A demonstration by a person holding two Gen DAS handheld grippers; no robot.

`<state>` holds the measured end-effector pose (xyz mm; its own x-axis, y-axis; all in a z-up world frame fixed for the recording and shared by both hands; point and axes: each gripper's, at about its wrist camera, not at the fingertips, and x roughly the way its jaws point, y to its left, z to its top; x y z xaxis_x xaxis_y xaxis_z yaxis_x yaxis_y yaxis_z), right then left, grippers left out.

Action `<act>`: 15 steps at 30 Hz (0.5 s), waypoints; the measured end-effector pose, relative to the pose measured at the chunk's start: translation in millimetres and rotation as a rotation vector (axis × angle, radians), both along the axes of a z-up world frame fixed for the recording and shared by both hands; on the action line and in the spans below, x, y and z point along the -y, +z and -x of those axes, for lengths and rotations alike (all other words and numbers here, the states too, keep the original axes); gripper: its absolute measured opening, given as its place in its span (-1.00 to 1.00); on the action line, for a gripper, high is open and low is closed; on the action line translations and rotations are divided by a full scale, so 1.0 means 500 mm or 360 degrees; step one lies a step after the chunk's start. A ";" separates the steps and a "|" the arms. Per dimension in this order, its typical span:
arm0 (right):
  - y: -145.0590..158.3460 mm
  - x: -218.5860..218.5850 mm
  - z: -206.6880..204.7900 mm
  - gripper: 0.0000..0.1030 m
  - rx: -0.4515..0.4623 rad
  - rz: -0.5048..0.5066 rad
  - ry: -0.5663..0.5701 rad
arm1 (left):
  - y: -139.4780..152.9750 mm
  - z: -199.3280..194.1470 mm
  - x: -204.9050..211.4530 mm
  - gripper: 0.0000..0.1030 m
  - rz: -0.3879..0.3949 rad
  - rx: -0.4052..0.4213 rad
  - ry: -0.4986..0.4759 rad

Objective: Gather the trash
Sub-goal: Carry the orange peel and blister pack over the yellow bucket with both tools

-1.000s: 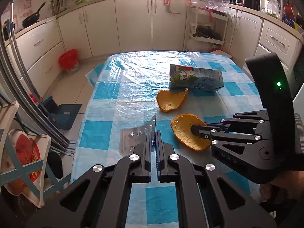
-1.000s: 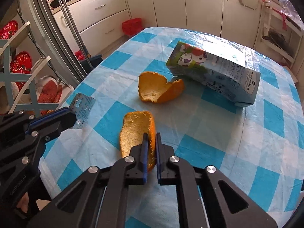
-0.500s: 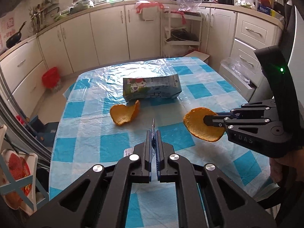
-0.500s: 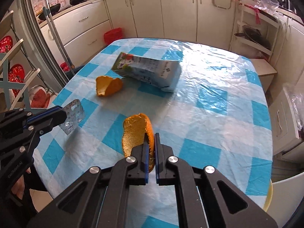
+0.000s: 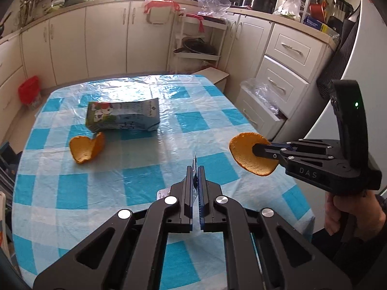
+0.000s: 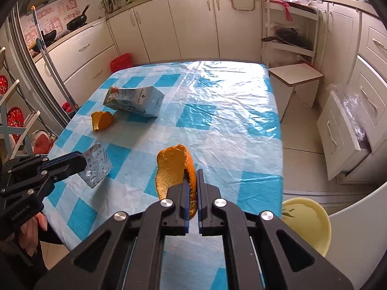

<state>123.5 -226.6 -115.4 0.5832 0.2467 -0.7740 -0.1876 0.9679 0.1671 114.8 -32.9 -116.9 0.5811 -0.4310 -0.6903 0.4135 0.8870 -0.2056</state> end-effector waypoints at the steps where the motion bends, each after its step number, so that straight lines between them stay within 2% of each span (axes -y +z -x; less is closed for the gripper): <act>1: -0.001 0.016 0.005 -0.89 -0.0001 0.0000 -0.0023 | 0.001 0.001 0.009 -0.93 0.0023 -0.0011 -0.0014; 6: -0.016 0.098 0.023 -0.89 -0.0048 -0.0025 -0.0168 | 0.002 -0.002 0.060 -0.93 0.0190 -0.0103 -0.0096; 12: -0.041 0.181 0.036 -0.89 -0.0127 0.0067 -0.0355 | -0.001 0.006 0.156 -0.93 0.0299 -0.0181 -0.0224; 15: -0.064 0.222 0.037 -0.89 -0.0198 0.0018 -0.0445 | -0.003 0.008 0.206 -0.93 0.0350 -0.0218 -0.0279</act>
